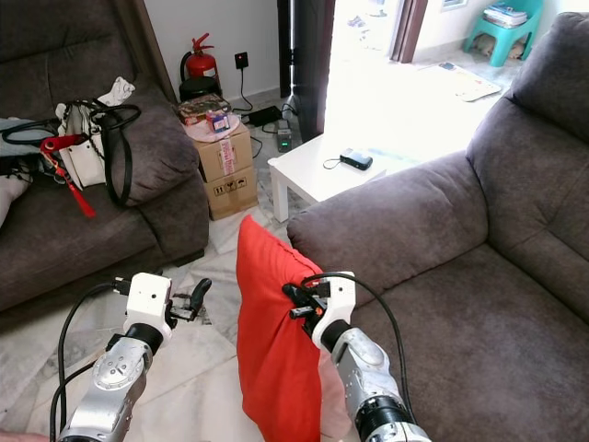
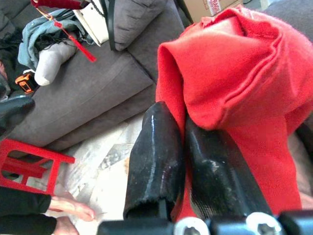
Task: Move the pillow to the sofa from floor
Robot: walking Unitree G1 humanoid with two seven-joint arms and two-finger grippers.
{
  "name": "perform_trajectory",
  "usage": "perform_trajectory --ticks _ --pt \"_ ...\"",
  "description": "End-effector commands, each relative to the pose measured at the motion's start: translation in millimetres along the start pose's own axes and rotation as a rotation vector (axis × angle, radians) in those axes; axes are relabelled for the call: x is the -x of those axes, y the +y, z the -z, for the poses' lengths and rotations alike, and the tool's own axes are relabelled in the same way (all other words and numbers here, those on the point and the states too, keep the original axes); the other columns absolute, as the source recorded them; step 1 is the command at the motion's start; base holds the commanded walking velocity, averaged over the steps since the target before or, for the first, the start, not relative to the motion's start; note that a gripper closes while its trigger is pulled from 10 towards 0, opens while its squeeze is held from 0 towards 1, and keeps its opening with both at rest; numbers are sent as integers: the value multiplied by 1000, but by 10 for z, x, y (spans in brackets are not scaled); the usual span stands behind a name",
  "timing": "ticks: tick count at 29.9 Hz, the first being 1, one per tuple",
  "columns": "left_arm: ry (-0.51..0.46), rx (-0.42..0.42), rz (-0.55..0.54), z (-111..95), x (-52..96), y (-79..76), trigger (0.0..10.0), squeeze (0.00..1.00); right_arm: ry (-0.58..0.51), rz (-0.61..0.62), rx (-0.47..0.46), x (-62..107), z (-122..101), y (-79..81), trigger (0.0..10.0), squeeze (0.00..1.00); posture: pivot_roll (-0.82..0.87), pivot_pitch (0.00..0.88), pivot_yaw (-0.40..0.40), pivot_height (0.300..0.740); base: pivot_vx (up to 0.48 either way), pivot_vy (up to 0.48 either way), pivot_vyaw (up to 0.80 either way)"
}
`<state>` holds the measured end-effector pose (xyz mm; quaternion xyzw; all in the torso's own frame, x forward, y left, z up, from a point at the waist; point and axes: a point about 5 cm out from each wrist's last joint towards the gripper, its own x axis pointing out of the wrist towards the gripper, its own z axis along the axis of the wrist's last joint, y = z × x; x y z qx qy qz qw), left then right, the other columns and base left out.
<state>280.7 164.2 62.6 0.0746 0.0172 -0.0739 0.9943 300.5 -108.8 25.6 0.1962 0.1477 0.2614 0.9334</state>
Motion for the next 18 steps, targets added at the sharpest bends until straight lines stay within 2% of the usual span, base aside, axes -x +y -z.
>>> perform_trajectory --ticks 1,14,18 --pt "13 15 3 46 24 1 10000 0 -92 -29 55 -92 -230 52 10000 0 89 63 -14 740 -289 0 0" --pt "8 14 0 48 16 -19 10000 0 -88 8 63 -69 -221 1 10000 0 77 47 -20 740 -293 0 0" --pt "17 10 -11 59 11 -14 10000 0 -92 18 63 -66 -225 -9 10000 0 75 39 -21 740 0 0 0"
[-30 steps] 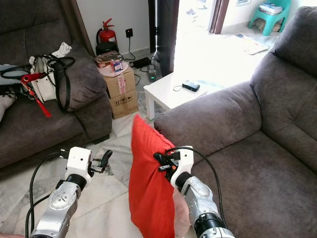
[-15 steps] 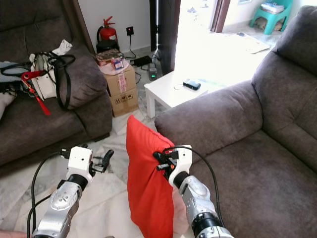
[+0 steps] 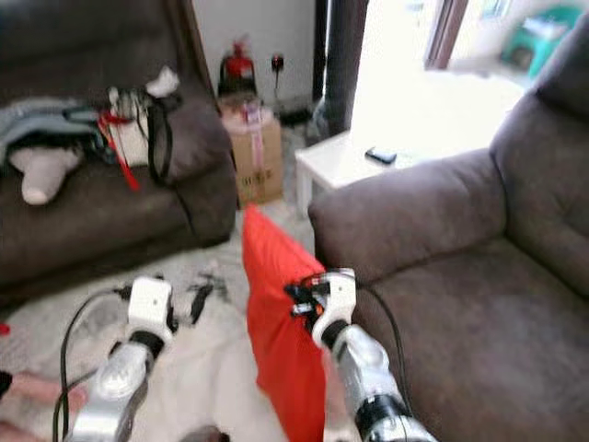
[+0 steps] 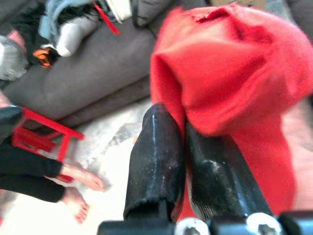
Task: Move the pillow to the sofa from floor
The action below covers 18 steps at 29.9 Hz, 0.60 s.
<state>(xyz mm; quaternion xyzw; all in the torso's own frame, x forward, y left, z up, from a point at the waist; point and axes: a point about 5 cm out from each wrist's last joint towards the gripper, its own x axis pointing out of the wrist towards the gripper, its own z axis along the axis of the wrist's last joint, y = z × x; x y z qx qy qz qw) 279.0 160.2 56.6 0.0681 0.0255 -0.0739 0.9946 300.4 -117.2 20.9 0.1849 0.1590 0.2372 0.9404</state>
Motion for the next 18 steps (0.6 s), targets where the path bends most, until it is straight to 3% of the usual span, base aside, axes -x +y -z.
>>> perform_trajectory --ticks 1,11,18 --pt "2 -5 -12 5 2 34 10000 0 -114 -34 46 -98 -250 79 10000 0 74 36 -23 740 0 0 0" --pt "-4 -3 -6 5 4 16 10000 0 -121 -55 51 -121 -265 116 10000 0 76 34 -27 740 0 0 0" --pt "-1 1 0 6 1 6 10000 0 -68 -130 92 -84 -232 104 10000 0 76 48 -27 740 0 0 0"
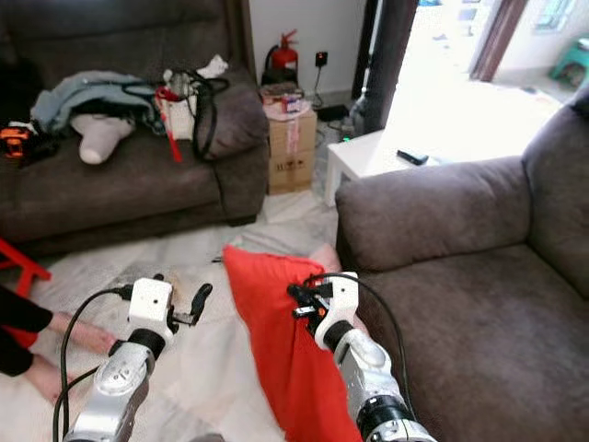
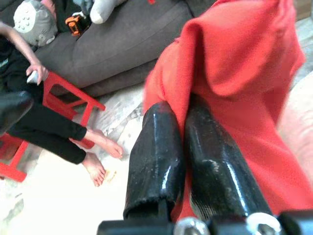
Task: Move the pillow to the sofa from floor
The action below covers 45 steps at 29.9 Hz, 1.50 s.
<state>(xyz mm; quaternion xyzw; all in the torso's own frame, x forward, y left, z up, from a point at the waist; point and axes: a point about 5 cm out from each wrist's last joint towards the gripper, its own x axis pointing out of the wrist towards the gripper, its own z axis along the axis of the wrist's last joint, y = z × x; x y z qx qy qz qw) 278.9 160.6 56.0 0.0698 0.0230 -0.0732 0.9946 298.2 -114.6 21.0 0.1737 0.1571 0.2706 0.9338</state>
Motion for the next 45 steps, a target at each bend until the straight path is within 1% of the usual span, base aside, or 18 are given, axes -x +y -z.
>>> perform_trajectory --ticks 1,3,4,6,7,9,10,13,15,19,20,21,22,24,28,30,34,45 --pt "5 5 4 1 0 2 10000 0 -72 -81 71 -83 -243 62 10000 0 77 53 -28 740 0 0 0" --pt "8 7 11 6 2 -1 10000 0 -51 -108 85 -72 -223 66 10000 0 77 55 -26 740 0 0 0" --pt "21 14 32 25 8 -15 10000 0 17 -169 131 -32 -154 73 10000 0 78 58 -25 740 0 0 0" --pt "26 18 42 33 11 -21 10000 0 45 -192 149 -15 -123 74 10000 0 78 58 -25 740 0 0 0" --pt "39 21 69 46 22 -28 10000 0 106 -224 195 28 -58 59 10000 0 81 62 -24 740 0 0 0" --pt "42 20 76 47 25 -29 10000 0 120 -229 206 39 -44 53 10000 0 82 62 -23 740 0 0 0" --pt "49 16 95 51 30 -19 10000 0 162 -242 230 82 -7 15 10000 0 83 64 -21 740 0 0 0" --pt "61 16 118 58 31 -8 10000 0 202 -253 257 131 19 -32 10000 0 84 65 -18 740 0 0 0" --pt "64 16 124 59 30 -3 10000 0 209 -262 264 149 16 -47 10000 0 83 64 -16 740 0 0 0" --pt "67 16 130 57 26 11 10000 0 196 -247 290 162 -35 -87 10000 0 81 64 -14 740 0 0 0" --pt "66 17 132 50 20 16 10000 0 136 -163 285 139 -136 -147 10000 0 82 65 -14 740 0 0 0" --pt "66 17 132 50 20 16 10000 0 136 -163 285 139 -136 -147 10000 0 82 65 -14 740 0 0 0" --pt "66 19 131 46 16 19 10000 0 59 -69 247 117 -245 -208 10000 0 80 64 -14 740 0 0 0" --pt "67 22 132 46 17 10 10000 0 -7 20 245 100 -335 -249 10000 0 78 63 -14 740 0 0 0" --pt "69 24 132 48 21 3 10000 0 -29 34 223 90 -329 -233 10000 0 81 63 -14 740 0 0 -514" --pt "69 26 131 49 24 0 10000 0 -11 12 213 62 -239 -157 10000 0 83 64 -15 740 0 0 -775" --pt "69 27 128 49 26 0 10000 0 -5 -9 213 27 -175 -77 10000 0 84 64 -17 740 0 0 -781" --pt "69 35 128 54 27 -24 10000 0 -11 -1 201 7 -164 -53 10000 0 82 54 -20 740 0 0 -776"
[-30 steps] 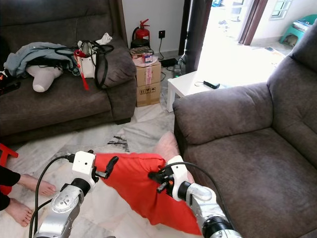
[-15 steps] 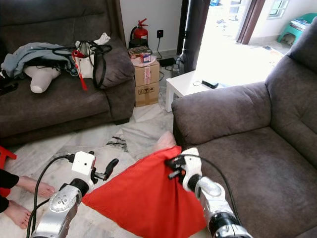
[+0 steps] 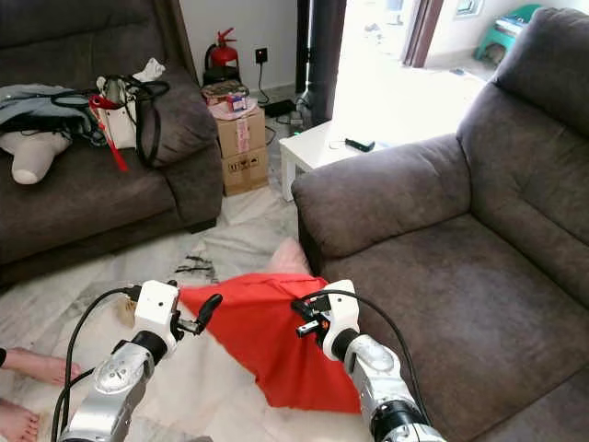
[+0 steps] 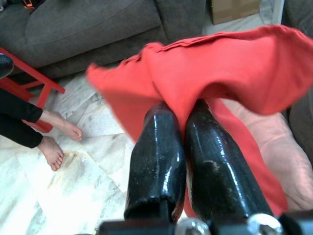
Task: Move the pillow to the sofa from floor
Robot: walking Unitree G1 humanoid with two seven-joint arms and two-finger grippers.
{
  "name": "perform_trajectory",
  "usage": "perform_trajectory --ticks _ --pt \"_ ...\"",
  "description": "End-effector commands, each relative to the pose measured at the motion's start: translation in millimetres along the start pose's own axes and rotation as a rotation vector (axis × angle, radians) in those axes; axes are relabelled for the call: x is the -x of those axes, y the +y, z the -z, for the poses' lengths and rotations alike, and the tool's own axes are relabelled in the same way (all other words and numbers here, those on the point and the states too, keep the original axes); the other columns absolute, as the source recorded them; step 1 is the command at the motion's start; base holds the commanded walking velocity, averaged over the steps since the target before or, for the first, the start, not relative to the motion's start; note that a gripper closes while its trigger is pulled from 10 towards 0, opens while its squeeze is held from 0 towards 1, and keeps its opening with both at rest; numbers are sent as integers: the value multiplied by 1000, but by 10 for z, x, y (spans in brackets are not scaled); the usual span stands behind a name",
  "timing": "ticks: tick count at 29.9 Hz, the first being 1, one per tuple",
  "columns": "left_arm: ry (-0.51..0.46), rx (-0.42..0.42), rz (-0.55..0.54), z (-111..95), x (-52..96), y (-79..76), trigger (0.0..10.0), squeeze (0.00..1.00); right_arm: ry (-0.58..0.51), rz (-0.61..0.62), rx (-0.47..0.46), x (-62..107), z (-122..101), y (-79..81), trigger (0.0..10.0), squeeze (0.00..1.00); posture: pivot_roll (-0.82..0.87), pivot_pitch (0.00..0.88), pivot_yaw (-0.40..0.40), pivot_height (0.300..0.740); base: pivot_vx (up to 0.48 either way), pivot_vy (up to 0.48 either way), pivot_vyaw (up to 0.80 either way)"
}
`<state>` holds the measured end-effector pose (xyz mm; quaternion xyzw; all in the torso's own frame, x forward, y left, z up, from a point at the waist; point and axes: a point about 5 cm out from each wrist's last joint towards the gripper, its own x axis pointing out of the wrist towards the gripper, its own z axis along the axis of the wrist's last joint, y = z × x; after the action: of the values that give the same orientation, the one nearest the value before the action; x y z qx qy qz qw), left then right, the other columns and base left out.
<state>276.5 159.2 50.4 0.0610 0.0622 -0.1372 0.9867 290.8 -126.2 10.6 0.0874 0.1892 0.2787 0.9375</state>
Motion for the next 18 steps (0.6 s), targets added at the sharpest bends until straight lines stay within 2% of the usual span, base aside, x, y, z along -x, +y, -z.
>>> perform_trajectory --ticks 1,18 --pt "-1 16 -5 0 6 -4 10000 0 -123 -12 51 -67 -272 10 10000 0 82 53 -21 740 0 0 -775" --pt "-1 20 -2 13 13 -4 10000 0 -116 -8 45 -64 -225 29 10000 0 83 37 -18 740 0 0 -776"
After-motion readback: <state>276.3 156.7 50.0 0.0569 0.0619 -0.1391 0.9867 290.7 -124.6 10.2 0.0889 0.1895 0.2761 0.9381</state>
